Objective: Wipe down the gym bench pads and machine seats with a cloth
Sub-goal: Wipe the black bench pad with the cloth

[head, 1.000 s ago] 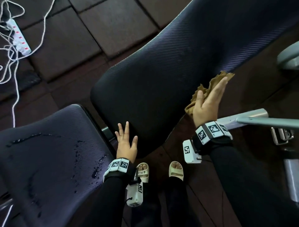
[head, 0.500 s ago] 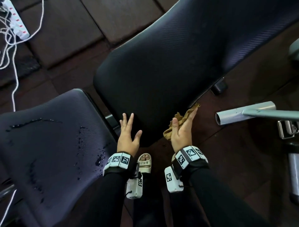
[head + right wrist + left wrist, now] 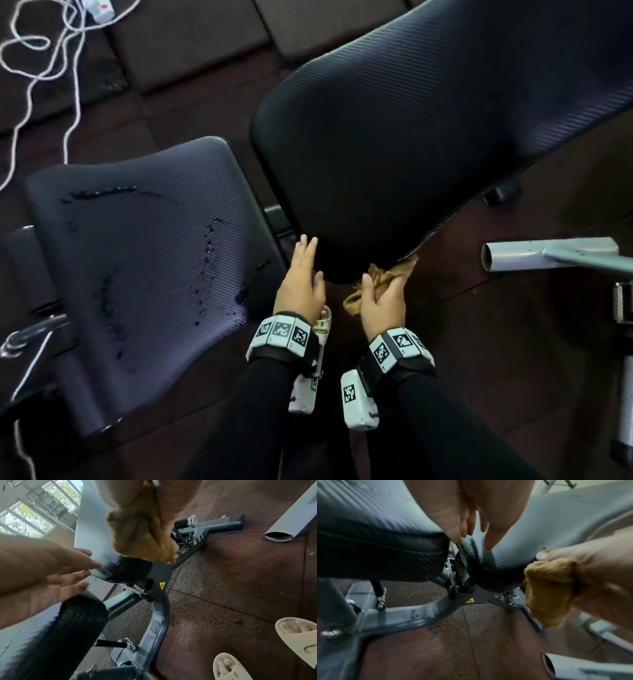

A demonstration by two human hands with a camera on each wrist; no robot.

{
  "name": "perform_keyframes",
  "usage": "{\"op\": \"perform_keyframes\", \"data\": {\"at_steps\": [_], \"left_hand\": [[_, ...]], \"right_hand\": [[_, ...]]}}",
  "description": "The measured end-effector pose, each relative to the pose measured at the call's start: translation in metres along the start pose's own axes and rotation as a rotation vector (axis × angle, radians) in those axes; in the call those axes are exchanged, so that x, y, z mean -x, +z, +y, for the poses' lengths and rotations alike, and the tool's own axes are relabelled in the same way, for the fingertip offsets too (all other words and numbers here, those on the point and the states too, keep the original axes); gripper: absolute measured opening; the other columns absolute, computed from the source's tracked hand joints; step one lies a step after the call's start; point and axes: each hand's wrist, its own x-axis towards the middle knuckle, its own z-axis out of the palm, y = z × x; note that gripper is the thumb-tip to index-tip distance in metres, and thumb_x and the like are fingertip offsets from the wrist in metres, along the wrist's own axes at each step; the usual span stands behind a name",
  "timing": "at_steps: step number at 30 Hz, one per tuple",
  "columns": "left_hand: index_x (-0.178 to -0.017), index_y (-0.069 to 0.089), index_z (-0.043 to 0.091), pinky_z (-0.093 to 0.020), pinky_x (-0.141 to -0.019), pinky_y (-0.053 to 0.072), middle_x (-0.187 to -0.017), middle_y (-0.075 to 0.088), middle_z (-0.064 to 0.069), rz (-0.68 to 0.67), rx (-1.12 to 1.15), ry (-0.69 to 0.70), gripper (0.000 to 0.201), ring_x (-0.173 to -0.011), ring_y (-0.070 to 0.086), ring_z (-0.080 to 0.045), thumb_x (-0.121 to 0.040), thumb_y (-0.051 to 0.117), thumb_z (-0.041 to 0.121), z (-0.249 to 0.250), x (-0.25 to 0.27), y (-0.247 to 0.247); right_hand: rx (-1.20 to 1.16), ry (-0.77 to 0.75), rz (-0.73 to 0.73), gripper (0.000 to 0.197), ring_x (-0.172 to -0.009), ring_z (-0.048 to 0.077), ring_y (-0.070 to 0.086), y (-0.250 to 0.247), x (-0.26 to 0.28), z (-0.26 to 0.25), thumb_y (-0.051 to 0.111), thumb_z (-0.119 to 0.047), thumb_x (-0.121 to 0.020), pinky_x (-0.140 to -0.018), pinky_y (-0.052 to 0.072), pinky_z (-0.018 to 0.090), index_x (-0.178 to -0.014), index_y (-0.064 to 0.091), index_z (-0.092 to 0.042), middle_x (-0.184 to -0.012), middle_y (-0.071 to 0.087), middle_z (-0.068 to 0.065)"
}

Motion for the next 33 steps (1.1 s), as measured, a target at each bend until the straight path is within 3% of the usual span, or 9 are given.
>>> {"op": "perform_keyframes", "data": {"at_steps": [2,4,7,10,14,17,21,25,33], "left_hand": [[-0.149,0.024,0.024,-0.004,-0.109,0.012,-0.156,0.01,0.016,0.0,-0.063,0.051,0.063,-0.141,0.007,0.004,-0.093,0.047,0.007,-0.006,0.01,-0.009],[-0.149,0.024,0.02,-0.029,-0.12,0.006,-0.157,0.011,0.01,0.041,-0.193,0.051,0.062,-0.142,0.002,0.0,-0.093,0.048,0.01,-0.017,0.02,-0.022],[-0.15,0.019,0.023,-0.05,-0.114,-0.007,-0.158,0.009,0.008,0.147,-0.372,-0.14,0.06,-0.143,-0.003,-0.003,-0.096,0.045,0.023,-0.046,0.034,-0.047],[-0.152,0.011,0.022,-0.054,-0.115,-0.003,-0.159,-0.001,0.009,0.188,-0.432,-0.36,0.061,-0.146,-0.003,-0.009,-0.098,0.037,0.032,-0.085,0.051,-0.073],[-0.152,0.004,0.027,-0.063,-0.111,0.0,-0.159,-0.007,0.011,0.278,-0.456,-0.566,0.066,-0.147,-0.004,-0.013,-0.096,0.033,0.048,-0.13,0.076,-0.107],[-0.152,0.0,0.026,-0.065,-0.111,0.001,-0.16,-0.008,0.004,0.336,-0.383,-0.737,0.086,-0.147,-0.007,-0.018,-0.086,0.033,0.07,-0.153,0.097,-0.127],[-0.145,-0.014,0.048,-0.067,-0.109,0.004,-0.155,-0.024,0.014,0.304,-0.193,-0.833,0.092,-0.145,-0.016,-0.019,-0.069,0.021,0.086,-0.167,0.111,-0.136],[-0.144,-0.015,0.049,-0.067,-0.109,0.003,-0.154,-0.027,0.015,0.319,-0.151,-0.812,0.091,-0.144,-0.019,-0.019,-0.069,0.022,0.084,-0.165,0.11,-0.134],[-0.122,-0.04,0.058,-0.069,-0.106,-0.002,-0.136,-0.051,0.022,0.208,-0.083,-0.803,0.084,-0.139,-0.031,-0.02,-0.076,0.026,0.082,-0.174,0.111,-0.141]], "right_hand": [[0.051,0.008,-0.024,0.083,-0.119,0.017,0.053,-0.005,0.012,-0.003,0.054,-0.029,-0.092,-0.088,0.033,0.009,-0.149,-0.006,-0.028,-0.137,0.05,0.002],[0.085,0.006,-0.048,0.082,-0.123,0.018,0.05,-0.007,0.027,-0.009,0.053,-0.031,-0.092,-0.092,0.033,0.014,-0.148,-0.007,-0.033,-0.142,0.044,0.005],[0.135,-0.124,-0.099,0.082,-0.134,0.019,0.037,-0.004,0.052,-0.024,0.055,-0.027,-0.091,-0.103,0.031,0.018,-0.149,-0.004,-0.032,-0.152,0.029,0.005],[0.226,-0.306,-0.168,0.082,-0.14,0.019,0.027,0.01,0.071,-0.043,0.055,-0.022,-0.091,-0.109,0.032,0.025,-0.146,-0.005,-0.03,-0.157,0.013,0.001],[0.272,-0.462,-0.339,0.074,-0.138,0.012,0.014,0.044,0.076,-0.065,0.055,-0.011,-0.092,-0.099,0.012,-0.006,-0.148,0.007,-0.014,-0.156,0.005,0.008],[0.351,-0.545,-0.476,0.069,-0.143,0.018,0.013,0.072,0.071,-0.078,0.051,-0.007,-0.093,-0.111,0.015,0.01,-0.147,0.009,-0.008,-0.156,0.0,0.012],[0.551,-0.626,-0.56,0.068,-0.145,0.028,-0.001,0.103,0.059,-0.079,0.046,-0.012,-0.096,-0.119,0.009,0.041,-0.148,0.002,-0.01,-0.156,-0.008,0.012],[0.865,-0.708,-0.515,0.067,-0.142,0.019,-0.018,0.115,0.049,-0.067,0.037,-0.036,-0.098,-0.113,-0.012,0.044,-0.147,-0.008,-0.028,-0.153,-0.021,-0.004],[0.903,-0.687,-0.506,0.059,-0.143,0.021,-0.018,0.151,0.034,-0.095,0.025,-0.043,-0.099,-0.116,-0.008,0.045,-0.148,-0.006,-0.03,-0.156,-0.018,-0.003]]}}
